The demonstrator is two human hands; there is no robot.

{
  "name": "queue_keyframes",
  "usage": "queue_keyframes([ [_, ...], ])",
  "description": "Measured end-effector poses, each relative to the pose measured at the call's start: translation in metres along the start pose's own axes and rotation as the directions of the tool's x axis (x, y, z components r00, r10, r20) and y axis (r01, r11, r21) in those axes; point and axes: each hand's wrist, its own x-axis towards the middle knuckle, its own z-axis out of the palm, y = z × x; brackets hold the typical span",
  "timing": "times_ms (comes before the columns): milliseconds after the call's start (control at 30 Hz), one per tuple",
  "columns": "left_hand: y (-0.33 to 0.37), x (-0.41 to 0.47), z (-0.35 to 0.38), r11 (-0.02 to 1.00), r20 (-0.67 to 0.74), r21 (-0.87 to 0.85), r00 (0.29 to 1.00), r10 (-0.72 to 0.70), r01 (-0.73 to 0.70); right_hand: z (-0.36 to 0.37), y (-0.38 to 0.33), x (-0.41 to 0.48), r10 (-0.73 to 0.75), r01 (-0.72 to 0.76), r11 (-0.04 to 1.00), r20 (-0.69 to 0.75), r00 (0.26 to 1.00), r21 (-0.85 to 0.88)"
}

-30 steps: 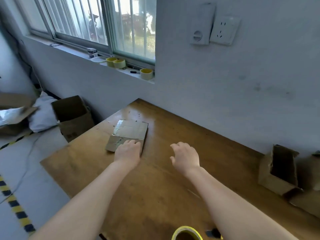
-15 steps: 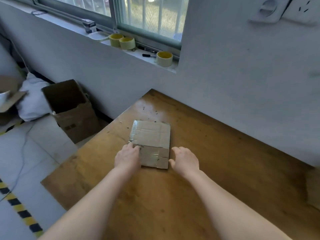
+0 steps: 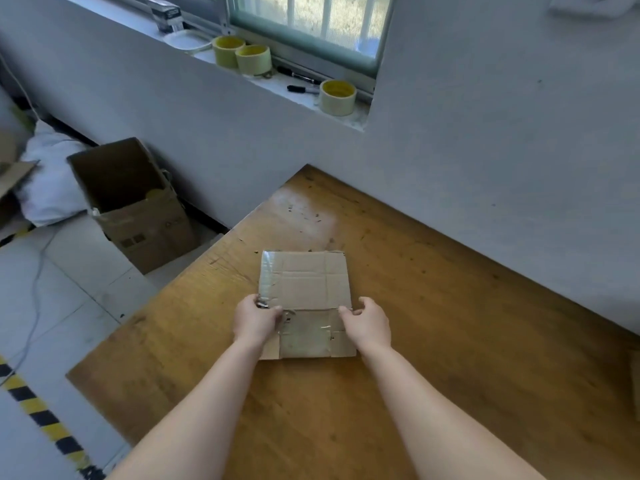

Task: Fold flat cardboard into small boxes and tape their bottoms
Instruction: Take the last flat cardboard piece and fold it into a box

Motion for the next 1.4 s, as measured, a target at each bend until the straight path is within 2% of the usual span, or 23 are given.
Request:
queue_keyframes([
  [100,-0.005,-0.016,0.01,0.988,0.031,-0.148,0.999,-0.034,0.039,-0.009,0.013,-0.007,0.032,-0.026,0.99,-0.038,0.999,0.137],
  [200,-0.007,-0.037,0.026,0.977,0.024,-0.212,1.0,-0.016,0.021,-0.021,0.029,-0.02,0.046,-0.024,0.949,-0.063,0.997,0.314],
  [333,-0.009,-0.074,0.049,0.97,-0.016,-0.238,0.999,0.052,-0.054,-0.047,0.056,-0.045,0.054,0.014,0.896,-0.14,0.989,0.443],
  [467,-0.007,-0.12,0.078,0.978,-0.053,-0.173,0.992,0.111,-0.119,-0.084,0.087,-0.074,0.013,0.082,0.862,-0.184,0.983,0.5],
  [567,-0.006,-0.159,0.105,0.98,-0.021,-0.141,0.99,0.137,-0.138,-0.117,0.116,-0.097,-0.011,0.093,0.774,-0.133,0.991,0.627],
  [633,-0.006,-0.189,0.121,0.981,0.003,-0.125,0.989,0.151,-0.149,-0.141,0.136,-0.111,0.002,0.024,0.676,-0.034,0.999,0.736],
  [667,-0.006,-0.203,0.13,0.982,0.02,-0.108,0.987,0.157,-0.154,-0.152,0.146,-0.117,0.012,-0.014,0.661,0.009,1.0,0.751],
  [733,-0.006,-0.231,0.147,0.984,0.072,-0.067,0.983,0.169,-0.164,-0.176,0.167,-0.129,-0.003,-0.017,0.678,0.026,1.0,0.735],
  [867,-0.002,-0.278,0.178,0.973,0.175,0.01,0.959,0.224,-0.23,-0.218,0.199,-0.148,-0.118,0.156,0.782,-0.102,0.988,0.604],
  [967,-0.001,-0.298,0.193,0.976,0.252,0.063,0.949,0.187,-0.209,-0.236,0.218,-0.158,-0.166,0.228,0.805,-0.162,0.973,0.547],
  [1033,0.001,-0.306,0.203,0.983,0.295,0.101,0.948,0.117,-0.153,-0.241,0.226,-0.16,-0.156,0.215,0.799,-0.151,0.976,0.561],
  [1100,0.004,-0.313,0.212,0.958,0.292,0.238,0.953,0.086,-0.159,-0.244,0.232,-0.159,-0.134,0.195,0.818,-0.15,0.98,0.541],
  [1167,0.01,-0.322,0.216,0.89,0.217,0.391,0.963,0.158,-0.234,-0.246,0.237,-0.157,-0.099,0.185,0.854,-0.197,0.975,0.486],
  [1200,0.013,-0.326,0.217,0.883,0.201,0.375,0.954,0.22,-0.283,-0.248,0.239,-0.156,-0.071,0.174,0.867,-0.23,0.971,0.467],
  [1233,0.015,-0.328,0.219,0.899,0.237,0.288,0.934,0.267,-0.33,-0.248,0.24,-0.155,-0.041,0.16,0.874,-0.257,0.965,0.46],
  [1300,0.023,-0.337,0.222,0.944,0.411,0.026,0.864,0.29,-0.329,-0.248,0.241,-0.152,0.004,0.138,0.874,-0.292,0.956,0.465],
  [1333,0.026,-0.341,0.223,0.95,0.492,-0.036,0.822,0.286,-0.31,-0.247,0.24,-0.151,0.024,0.128,0.871,-0.302,0.953,0.473],
  [1400,0.031,-0.344,0.224,0.945,0.577,-0.039,0.765,0.287,-0.324,-0.246,0.237,-0.147,0.056,0.109,0.866,-0.312,0.948,0.487],
])
